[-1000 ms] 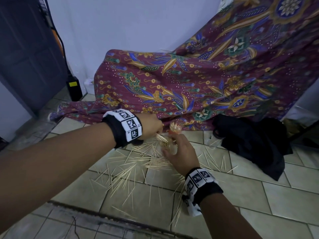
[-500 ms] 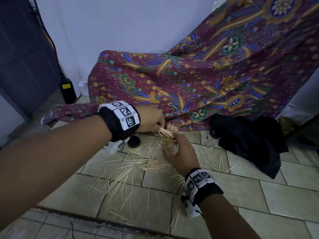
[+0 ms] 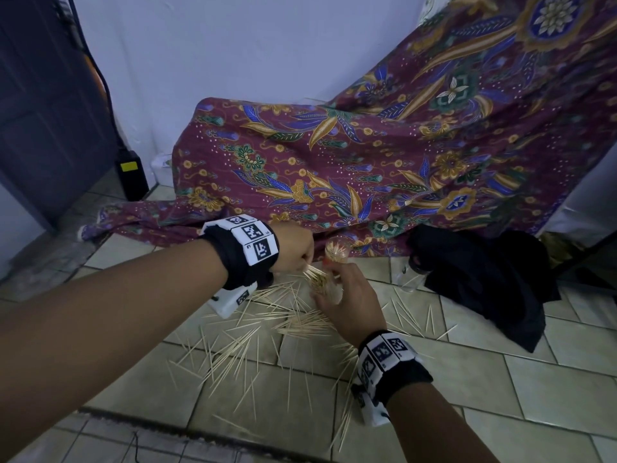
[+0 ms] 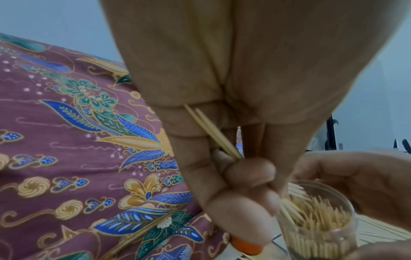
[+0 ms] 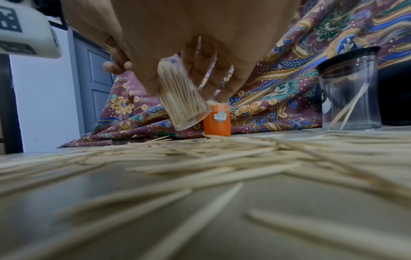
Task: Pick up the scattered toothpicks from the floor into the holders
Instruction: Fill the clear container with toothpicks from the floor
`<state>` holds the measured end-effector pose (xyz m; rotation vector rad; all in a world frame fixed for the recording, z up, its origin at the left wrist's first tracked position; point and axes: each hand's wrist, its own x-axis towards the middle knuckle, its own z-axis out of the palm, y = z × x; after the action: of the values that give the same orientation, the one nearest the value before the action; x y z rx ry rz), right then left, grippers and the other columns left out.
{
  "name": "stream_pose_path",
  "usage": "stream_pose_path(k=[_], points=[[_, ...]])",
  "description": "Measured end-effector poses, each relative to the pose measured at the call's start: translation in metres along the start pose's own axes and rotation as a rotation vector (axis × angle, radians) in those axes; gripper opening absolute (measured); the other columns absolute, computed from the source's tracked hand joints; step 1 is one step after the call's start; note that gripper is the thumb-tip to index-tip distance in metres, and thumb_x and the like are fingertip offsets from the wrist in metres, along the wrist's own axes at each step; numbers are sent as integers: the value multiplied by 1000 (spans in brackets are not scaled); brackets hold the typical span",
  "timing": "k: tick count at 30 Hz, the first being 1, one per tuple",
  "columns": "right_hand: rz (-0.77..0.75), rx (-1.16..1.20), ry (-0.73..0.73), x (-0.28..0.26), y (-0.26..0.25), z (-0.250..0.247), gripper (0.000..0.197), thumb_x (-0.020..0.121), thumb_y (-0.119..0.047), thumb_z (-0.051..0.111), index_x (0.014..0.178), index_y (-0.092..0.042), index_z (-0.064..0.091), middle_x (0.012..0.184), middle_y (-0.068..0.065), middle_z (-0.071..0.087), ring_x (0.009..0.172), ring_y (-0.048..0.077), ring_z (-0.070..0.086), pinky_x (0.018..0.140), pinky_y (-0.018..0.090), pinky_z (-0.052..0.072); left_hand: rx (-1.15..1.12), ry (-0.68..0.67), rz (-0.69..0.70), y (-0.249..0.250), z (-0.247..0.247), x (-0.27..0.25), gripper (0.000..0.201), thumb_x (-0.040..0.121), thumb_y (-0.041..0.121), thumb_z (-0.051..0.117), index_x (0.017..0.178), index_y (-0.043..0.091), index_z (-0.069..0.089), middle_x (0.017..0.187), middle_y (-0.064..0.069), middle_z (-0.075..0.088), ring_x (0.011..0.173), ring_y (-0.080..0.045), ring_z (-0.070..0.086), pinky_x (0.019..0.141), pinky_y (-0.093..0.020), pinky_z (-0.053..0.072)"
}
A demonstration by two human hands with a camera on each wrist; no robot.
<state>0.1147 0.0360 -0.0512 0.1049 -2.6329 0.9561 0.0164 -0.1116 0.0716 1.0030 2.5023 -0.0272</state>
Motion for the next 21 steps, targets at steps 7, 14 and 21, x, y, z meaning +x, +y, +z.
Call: stream_pose_path(k=[7,14,21], points=[[-16,7,17,1,-4,-1,50,74,-23,82,119,-20,59,113,-5,59,96,11,57,81,18,40,111,22,-26,22,-5,6,21,96,9,47,75,13,50,67,1,49,72,-21,53,66,-30,46],[29,-19,0,2,-8,-1,50,77,-24,80,121,-13,58,111,0,59,96,14,57,80,17,38,181,-66,26,35,-3,11,29,92,23,56,65,13,50,59,-2,38,52,-17,37,50,-28,33],[42,31,38,2,-4,-3,48,77,-23,80,119,-15,58,107,-8,55,92,5,52,80,15,38,-25,15,36,25,-6,11,14,93,23,53,89,10,48,75,-7,49,64,-22,42,58,-32,37]])
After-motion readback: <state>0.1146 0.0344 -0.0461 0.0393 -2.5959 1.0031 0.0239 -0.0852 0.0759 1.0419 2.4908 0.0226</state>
